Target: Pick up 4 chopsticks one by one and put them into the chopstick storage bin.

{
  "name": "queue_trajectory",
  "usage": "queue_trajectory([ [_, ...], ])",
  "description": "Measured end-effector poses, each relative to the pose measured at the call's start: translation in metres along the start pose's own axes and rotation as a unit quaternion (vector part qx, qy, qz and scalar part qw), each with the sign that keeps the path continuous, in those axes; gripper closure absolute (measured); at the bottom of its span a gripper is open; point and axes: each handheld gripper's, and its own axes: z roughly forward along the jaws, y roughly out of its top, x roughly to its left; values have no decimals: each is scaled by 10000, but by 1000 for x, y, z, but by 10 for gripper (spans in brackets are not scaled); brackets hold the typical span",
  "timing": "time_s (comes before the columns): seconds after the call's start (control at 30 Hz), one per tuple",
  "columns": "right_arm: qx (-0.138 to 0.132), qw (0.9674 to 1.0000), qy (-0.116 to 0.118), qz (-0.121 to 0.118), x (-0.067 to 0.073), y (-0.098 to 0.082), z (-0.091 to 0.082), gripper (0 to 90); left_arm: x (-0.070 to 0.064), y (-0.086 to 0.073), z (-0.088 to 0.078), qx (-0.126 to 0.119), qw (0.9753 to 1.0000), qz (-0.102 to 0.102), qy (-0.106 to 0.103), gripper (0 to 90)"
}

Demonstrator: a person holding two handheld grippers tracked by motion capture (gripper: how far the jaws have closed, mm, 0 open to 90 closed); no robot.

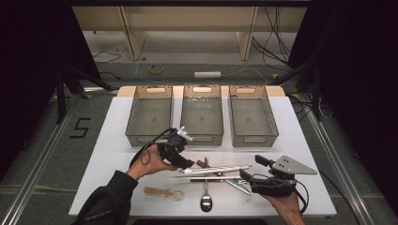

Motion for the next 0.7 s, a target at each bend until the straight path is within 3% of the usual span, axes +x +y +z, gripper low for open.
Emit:
queue_trajectory([
  [0.13,17,10000,8,-4,-1,0,0,225,1,3,10,313,9994,81,-136,334],
  [0.4,37,10000,18,7,-2,0,0,226,-5,8,28,664,9968,380,-212,411],
  [0.7,41,10000,44,-1,-2,-1,0,229,-3,12,33,725,9959,440,-310,489],
])
